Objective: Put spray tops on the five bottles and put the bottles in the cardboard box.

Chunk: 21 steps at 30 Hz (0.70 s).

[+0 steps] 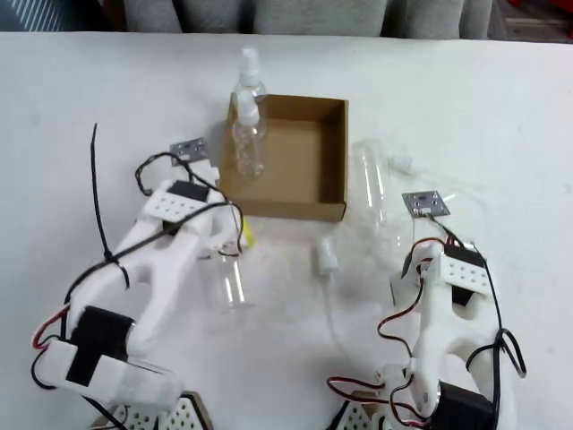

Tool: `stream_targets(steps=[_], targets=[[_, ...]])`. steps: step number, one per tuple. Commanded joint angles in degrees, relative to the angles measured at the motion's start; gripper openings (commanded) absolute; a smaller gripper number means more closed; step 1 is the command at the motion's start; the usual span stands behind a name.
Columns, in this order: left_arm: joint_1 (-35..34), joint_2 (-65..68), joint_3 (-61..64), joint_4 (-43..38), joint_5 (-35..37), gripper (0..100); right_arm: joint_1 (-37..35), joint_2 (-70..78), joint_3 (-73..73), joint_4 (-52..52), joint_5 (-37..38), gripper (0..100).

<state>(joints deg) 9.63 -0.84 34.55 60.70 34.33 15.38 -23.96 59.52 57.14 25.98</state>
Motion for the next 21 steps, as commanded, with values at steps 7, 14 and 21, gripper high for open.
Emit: stream_targets(steps=[7,14,21], targets=[[-1.71,7.78,-10.46,6.68,0.62,26,-0.40,-1.36,-0.35,-0.66,0.79,1.7],[-1.36,12.18,-13.10,7.56,0.70,26,-0.40,-1.36,-0.35,-0.66,0.79,1.7],[-1.19,12.44,-12.75,7.56,0.44,16,-0.40,-1.36,-0.26,-1.45,0.88,1.7]])
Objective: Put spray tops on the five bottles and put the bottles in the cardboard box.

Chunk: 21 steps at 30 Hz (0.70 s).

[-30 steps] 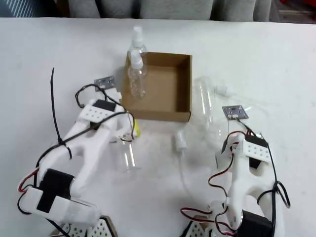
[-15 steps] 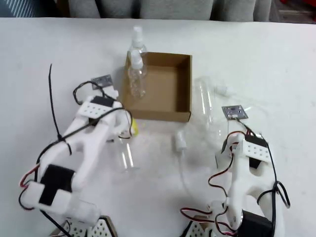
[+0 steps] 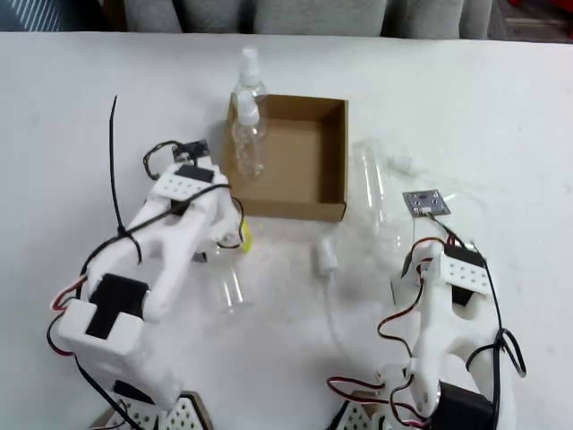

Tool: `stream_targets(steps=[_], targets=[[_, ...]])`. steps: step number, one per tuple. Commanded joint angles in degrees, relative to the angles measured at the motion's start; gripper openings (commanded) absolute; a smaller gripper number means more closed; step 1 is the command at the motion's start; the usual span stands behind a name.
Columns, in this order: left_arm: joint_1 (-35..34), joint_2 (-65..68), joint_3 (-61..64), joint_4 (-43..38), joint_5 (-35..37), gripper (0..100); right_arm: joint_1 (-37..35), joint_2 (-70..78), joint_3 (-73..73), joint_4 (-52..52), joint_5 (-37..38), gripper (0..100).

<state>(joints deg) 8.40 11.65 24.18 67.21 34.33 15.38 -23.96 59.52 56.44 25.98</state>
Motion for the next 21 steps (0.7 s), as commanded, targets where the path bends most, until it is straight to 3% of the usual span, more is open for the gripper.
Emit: stream_targets(steps=[1,3,5,8,13,21], targets=[[0.13,-0.04,-2.37,0.97,0.26,10,-0.40,-1.36,-0.26,-0.75,0.88,1.7],[0.13,-0.13,-2.73,0.97,-0.44,1,-0.40,-1.36,-0.26,-0.75,0.88,1.7],[0.31,-0.40,-2.73,0.97,-2.90,5,-0.40,-1.36,-0.26,-0.75,0.88,1.7],[1.19,-0.48,-2.37,1.49,-6.68,2,-0.40,-1.36,-0.26,-0.75,0.88,1.7],[0.84,-0.92,-4.22,5.45,-22.24,2,-2.33,-1.98,-0.70,-0.04,0.35,1.7],[0.66,-9.36,-0.35,4.22,-26.90,2,-7.78,-1.98,-17.14,17.45,-1.32,1.7]])
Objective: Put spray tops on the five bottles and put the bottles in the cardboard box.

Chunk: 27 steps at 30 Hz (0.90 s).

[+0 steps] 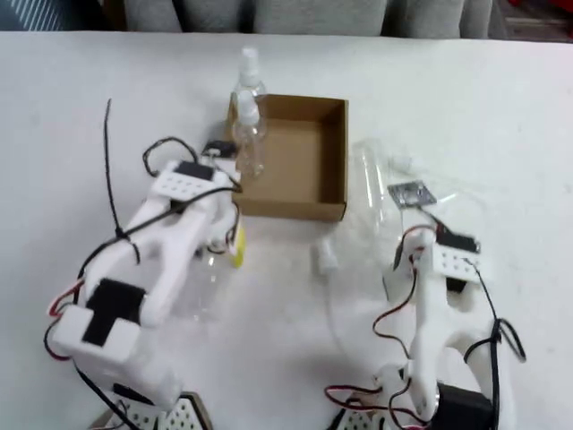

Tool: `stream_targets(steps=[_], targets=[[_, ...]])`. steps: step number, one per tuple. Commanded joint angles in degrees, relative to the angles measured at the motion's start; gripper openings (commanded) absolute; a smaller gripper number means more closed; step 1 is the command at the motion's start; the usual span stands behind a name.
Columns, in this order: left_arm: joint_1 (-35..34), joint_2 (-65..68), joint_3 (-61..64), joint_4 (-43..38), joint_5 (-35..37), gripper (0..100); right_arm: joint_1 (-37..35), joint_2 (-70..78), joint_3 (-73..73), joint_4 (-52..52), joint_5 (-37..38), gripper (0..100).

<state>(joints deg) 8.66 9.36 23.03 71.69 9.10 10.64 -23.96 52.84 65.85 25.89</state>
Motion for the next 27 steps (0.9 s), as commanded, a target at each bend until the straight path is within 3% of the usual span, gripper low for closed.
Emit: stream_targets(steps=[1,11,15,20,27], targets=[[-0.04,-8.48,2.02,-1.32,-1.67,2,-4.44,-1.98,-12.48,9.54,-3.34,1.7],[-1.36,-15.43,7.91,-6.33,-1.67,2,-27.91,-1.36,-16.18,8.75,-15.56,1.9],[-1.36,-15.43,7.82,-6.33,-1.67,2,-29.23,-1.27,-14.15,1.98,-16.26,2.9],[-1.36,-15.43,7.65,-6.33,-2.02,2,-30.55,-1.27,-9.05,-4.44,-16.26,13.4],[-1.36,-15.43,7.65,-6.33,-2.02,2,-31.25,-1.27,-4.40,-11.21,-16.44,13.1]])
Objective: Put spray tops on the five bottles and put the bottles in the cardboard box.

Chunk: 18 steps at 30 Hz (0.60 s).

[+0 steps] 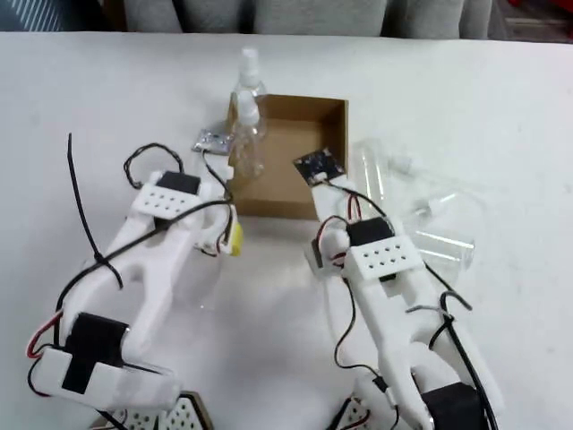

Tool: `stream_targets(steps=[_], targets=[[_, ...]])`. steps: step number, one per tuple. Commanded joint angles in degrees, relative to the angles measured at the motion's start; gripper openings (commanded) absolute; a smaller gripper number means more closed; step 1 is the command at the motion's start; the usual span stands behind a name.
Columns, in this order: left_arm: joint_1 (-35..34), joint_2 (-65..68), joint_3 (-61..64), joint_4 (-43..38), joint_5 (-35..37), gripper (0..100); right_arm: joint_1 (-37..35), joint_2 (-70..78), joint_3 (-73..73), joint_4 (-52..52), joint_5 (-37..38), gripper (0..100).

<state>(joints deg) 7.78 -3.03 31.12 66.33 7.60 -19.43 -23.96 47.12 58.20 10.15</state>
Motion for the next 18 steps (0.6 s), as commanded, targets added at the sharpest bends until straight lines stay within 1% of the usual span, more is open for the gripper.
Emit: stream_targets(steps=[1,4,9,15,18], targets=[[-0.48,-3.03,-0.44,-0.97,-0.53,2,-1.54,-1.27,2.20,-4.26,-0.97,13.1],[-0.48,-3.03,-0.44,-0.97,-0.44,2,-2.86,-1.27,4.13,-5.93,-3.08,13.1],[-0.48,-3.03,-0.35,-0.97,-0.44,2,-3.12,-0.75,5.45,-8.48,-3.60,13.1],[-0.48,-3.03,-0.09,-0.97,-0.44,2,-2.95,8.13,2.37,-8.75,-3.34,13.1],[-0.48,-3.03,0.00,-0.97,-0.44,2,-1.36,11.65,0.26,-8.04,-3.25,13.0]])
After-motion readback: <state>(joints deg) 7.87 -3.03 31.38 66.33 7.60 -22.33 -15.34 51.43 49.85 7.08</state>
